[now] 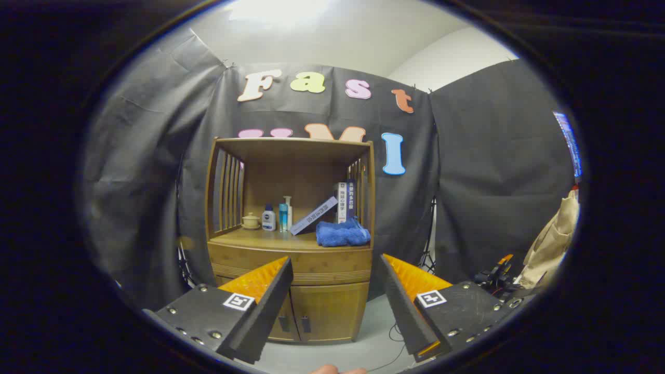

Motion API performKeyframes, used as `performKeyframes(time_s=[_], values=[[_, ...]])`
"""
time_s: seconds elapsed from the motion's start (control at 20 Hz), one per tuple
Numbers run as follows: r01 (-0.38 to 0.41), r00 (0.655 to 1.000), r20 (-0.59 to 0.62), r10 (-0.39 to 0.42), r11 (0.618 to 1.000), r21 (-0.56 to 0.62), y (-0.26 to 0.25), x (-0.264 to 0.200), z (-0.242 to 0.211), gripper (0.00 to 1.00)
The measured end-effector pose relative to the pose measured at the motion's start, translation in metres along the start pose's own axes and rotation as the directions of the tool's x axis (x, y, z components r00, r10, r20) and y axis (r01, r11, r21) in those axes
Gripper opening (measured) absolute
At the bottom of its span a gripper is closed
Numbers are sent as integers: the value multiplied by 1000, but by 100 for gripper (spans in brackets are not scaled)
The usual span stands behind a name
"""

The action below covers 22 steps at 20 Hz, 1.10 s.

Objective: Pull open the drawer, take out the items inside it, and place them on the countertop above the cabinet.

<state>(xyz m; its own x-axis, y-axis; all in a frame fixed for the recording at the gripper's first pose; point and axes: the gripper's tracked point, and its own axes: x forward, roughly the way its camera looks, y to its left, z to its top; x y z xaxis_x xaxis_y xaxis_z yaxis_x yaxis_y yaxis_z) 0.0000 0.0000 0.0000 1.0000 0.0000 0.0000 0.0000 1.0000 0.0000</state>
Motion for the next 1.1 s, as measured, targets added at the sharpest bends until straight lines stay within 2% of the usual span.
performKeyframes(time_s=[0.65,0.9,1.1], values=[[-10,1000,-15,11,999,44,12,22,-6,98],[-40,999,-14,41,997,73,38,72,-16,98],[-137,989,-39,144,980,143,88,131,-42,96]])
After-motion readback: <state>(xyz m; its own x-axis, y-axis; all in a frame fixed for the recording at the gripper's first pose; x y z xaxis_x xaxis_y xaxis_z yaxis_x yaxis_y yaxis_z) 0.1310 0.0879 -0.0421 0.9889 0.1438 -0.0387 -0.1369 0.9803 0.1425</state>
